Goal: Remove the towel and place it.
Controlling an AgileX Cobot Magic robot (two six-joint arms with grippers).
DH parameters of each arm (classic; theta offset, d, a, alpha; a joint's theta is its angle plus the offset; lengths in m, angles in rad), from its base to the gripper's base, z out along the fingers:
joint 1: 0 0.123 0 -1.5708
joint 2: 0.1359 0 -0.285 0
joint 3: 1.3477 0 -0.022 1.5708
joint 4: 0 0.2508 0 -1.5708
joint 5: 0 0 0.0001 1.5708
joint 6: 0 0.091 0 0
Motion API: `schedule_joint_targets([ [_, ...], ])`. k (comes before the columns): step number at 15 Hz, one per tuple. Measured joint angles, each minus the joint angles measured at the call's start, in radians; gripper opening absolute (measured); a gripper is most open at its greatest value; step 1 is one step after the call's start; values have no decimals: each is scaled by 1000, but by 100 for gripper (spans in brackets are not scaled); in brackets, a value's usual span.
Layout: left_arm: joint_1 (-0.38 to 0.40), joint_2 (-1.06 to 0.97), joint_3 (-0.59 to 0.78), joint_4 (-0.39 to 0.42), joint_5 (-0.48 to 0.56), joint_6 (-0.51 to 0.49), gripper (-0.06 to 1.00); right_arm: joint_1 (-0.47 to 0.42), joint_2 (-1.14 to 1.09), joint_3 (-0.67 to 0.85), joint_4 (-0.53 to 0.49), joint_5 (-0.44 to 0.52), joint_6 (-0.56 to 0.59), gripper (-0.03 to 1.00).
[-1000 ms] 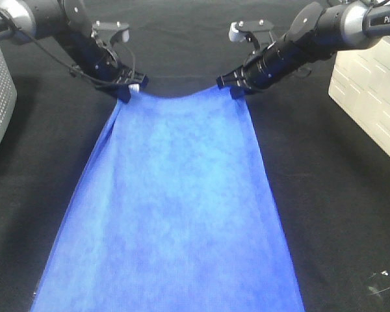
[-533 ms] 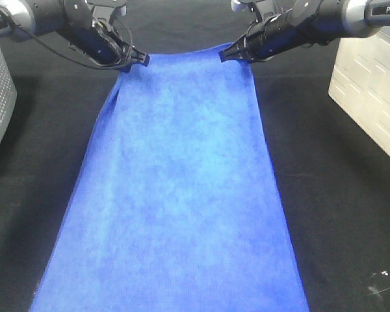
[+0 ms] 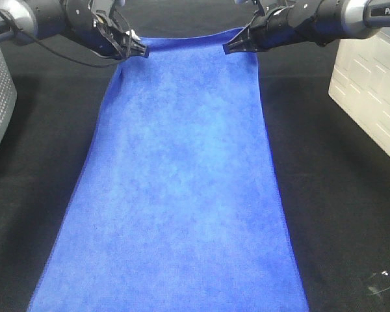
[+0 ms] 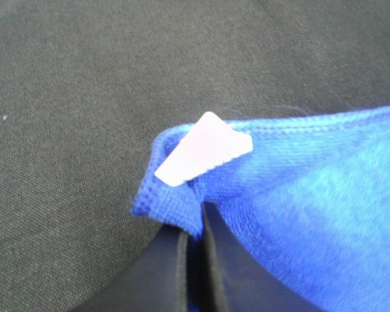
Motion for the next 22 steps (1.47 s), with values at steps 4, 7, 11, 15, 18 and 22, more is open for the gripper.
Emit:
schedule_joint_targets([
  [4, 0, 33, 0, 17, -53, 0, 0, 0, 63, -35, 1, -40, -6, 0],
  [7, 0, 56, 0, 60, -118, 0, 0, 0, 147, -156, 16, -31, 4, 0],
  [11, 0, 97, 0, 70, -195, 0, 0, 0, 199, -197, 16, -30, 9, 0],
  [15, 0, 143, 0, 75, -214, 0, 1, -8, 257, -197, 35, -39, 11, 8],
  [18, 0, 171, 0, 75, -232, 0, 7, -10, 268, -198, 55, -59, 11, 22],
  [22, 0, 192, 0, 81, -254, 0, 38, -11, 293, -206, 102, -80, 11, 56],
])
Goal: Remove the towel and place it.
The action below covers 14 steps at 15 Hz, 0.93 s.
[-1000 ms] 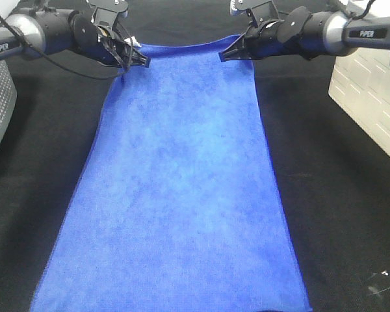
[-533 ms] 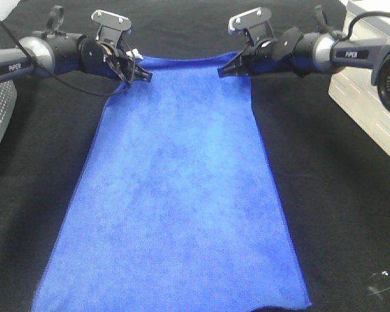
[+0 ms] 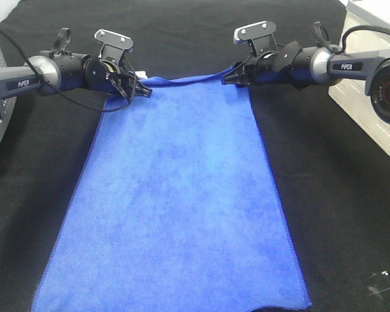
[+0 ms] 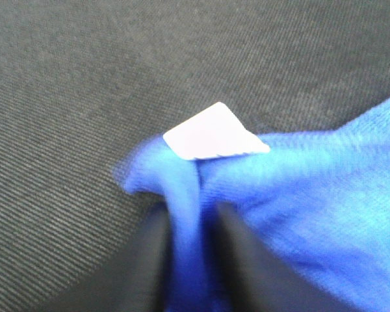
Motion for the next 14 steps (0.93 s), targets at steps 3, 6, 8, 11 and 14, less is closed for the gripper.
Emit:
schedule_joint_targets([
  [3, 1, 0, 0, 4, -28, 0, 82, -1, 1, 0, 1, 118, -9, 64],
  [6, 1, -24, 0, 8, 56, 0, 84, -15, -30, 0, -12, 273, -12, 65],
  [8, 1, -114, 0, 10, 261, -2, 84, -39, -103, 0, -32, 422, 4, 65],
  [11, 1, -268, -6, 10, 597, -47, 84, -39, -231, 0, -127, 674, 162, 68],
  [14, 1, -386, -8, 10, 865, -106, 84, -37, -359, 0, -256, 889, 395, 75],
])
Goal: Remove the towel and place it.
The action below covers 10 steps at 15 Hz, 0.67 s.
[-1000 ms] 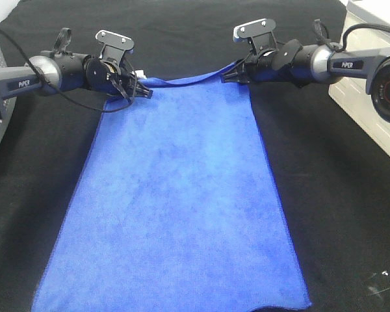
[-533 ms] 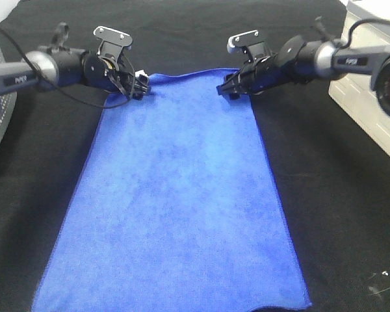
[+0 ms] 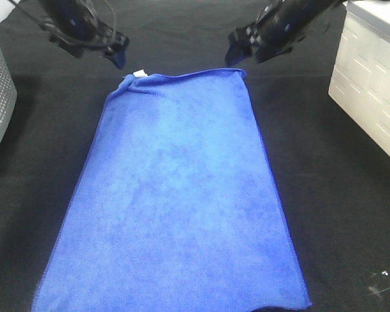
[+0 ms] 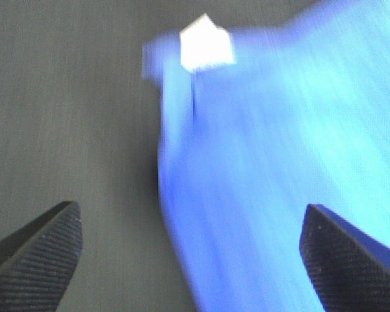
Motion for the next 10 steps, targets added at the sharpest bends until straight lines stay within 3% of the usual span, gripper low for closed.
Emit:
schedule_joint_targets([
  [3, 0, -104, -1, 11, 173, -57, 84, 0, -156, 0, -99, 184, 155, 76],
  [6, 65, -174, -1, 80, 185, -93, 84, -37, -269, -3, -137, 307, 220, 76],
  [10, 218, -180, -1, -4, 189, -93, 84, -188, -283, -3, -140, 361, 269, 76],
])
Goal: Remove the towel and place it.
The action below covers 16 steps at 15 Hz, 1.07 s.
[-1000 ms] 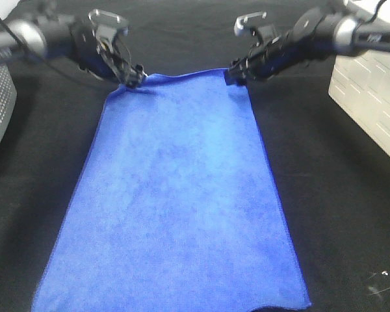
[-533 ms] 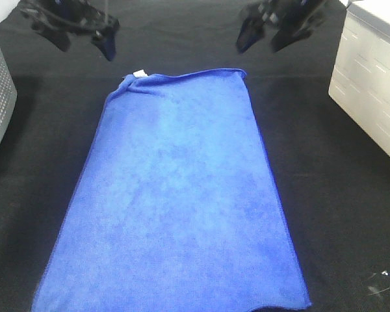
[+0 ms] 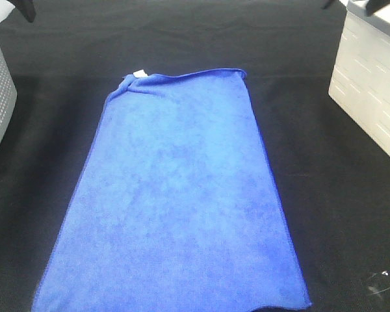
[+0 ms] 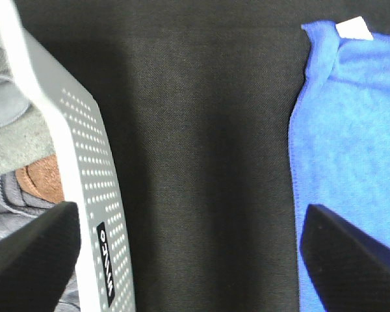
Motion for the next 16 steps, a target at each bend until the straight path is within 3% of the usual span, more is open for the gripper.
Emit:
schedule_joint_targets([
  [4, 10, -5, 1, -27, 2, 12, 84, -34, -20, 8, -18, 0, 23, 76],
  [6, 10, -55, 72, -38, 2, 12, 84, -32, -91, 77, -17, -1, 27, 76],
  [14, 10, -793, 882, 3, -23, 16, 83, -32, -835, 787, -50, 1, 40, 76],
  [16, 10, -876, 955, 7, -39, 16, 83, -32, -949, 860, -50, 2, 44, 76],
])
